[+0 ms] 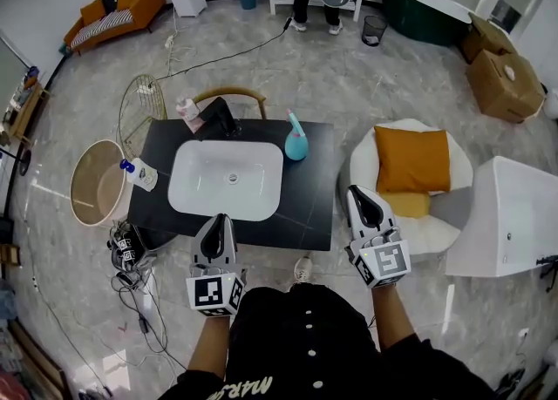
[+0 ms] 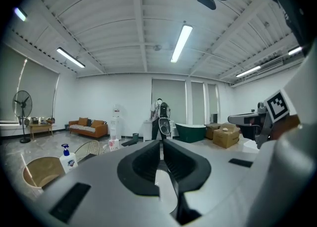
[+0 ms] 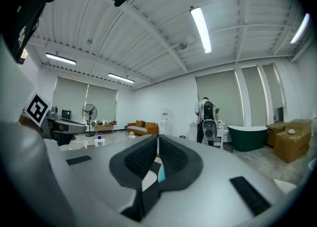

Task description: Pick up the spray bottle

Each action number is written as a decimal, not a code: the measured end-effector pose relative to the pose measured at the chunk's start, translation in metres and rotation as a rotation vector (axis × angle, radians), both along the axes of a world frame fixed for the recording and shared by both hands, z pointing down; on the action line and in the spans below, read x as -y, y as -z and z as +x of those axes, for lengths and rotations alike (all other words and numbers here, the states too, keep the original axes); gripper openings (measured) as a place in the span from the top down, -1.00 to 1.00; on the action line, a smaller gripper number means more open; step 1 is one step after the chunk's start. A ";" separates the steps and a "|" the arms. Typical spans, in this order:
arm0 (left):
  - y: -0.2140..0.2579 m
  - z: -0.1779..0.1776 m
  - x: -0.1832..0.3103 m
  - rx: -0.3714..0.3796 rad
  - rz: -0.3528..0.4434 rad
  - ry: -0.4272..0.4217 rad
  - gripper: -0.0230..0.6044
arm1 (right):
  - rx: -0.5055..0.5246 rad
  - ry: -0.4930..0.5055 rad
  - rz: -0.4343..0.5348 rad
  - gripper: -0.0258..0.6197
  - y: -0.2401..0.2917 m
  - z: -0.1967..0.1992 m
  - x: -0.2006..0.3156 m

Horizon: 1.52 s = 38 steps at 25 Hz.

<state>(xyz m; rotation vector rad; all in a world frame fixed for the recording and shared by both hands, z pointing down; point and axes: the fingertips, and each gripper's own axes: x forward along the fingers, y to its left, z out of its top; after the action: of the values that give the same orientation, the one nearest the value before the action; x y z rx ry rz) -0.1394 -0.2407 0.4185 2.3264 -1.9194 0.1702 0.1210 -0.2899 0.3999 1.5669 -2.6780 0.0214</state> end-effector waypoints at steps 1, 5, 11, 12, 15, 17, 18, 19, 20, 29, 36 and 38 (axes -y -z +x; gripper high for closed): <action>-0.002 0.001 0.005 0.001 -0.005 0.000 0.83 | -0.003 0.005 -0.013 0.93 -0.005 -0.001 0.008; -0.011 0.001 0.023 -0.012 -0.037 -0.010 0.83 | -0.025 0.027 -0.056 0.93 -0.020 -0.015 0.033; -0.019 0.000 0.040 -0.066 -0.054 -0.057 0.83 | -0.065 0.045 -0.133 0.91 -0.054 -0.045 0.069; -0.020 0.002 0.042 -0.071 -0.063 -0.070 0.83 | -0.070 0.048 -0.150 0.83 -0.061 -0.050 0.076; -0.028 0.008 0.050 -0.081 -0.080 -0.112 0.83 | -0.081 0.052 -0.193 0.63 -0.089 -0.062 0.106; -0.039 0.013 0.055 -0.091 -0.100 -0.139 0.83 | -0.082 0.052 -0.226 0.53 -0.114 -0.069 0.129; -0.045 0.015 0.056 -0.097 -0.112 -0.149 0.83 | -0.082 0.050 -0.242 0.50 -0.127 -0.072 0.141; -0.051 0.017 0.058 -0.102 -0.124 -0.156 0.83 | -0.084 0.045 -0.257 0.48 -0.140 -0.074 0.152; -0.058 0.019 0.059 -0.106 -0.135 -0.162 0.83 | -0.090 0.039 -0.272 0.42 -0.153 -0.076 0.165; -0.108 0.030 0.062 -0.143 -0.250 -0.198 0.83 | -0.046 0.087 -0.273 0.10 -0.198 -0.098 0.244; -0.129 0.030 0.068 -0.151 -0.296 -0.186 0.83 | -0.034 0.091 -0.224 0.43 -0.197 -0.108 0.264; -0.135 0.028 0.069 -0.152 -0.322 -0.179 0.83 | -0.036 0.086 -0.210 0.54 -0.198 -0.109 0.266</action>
<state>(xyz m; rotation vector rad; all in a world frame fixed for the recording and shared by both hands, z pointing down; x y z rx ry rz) -0.1113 -0.3094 0.5536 2.2189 -1.4890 0.2870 0.0123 -0.5558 0.5981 1.3769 -2.6138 0.2597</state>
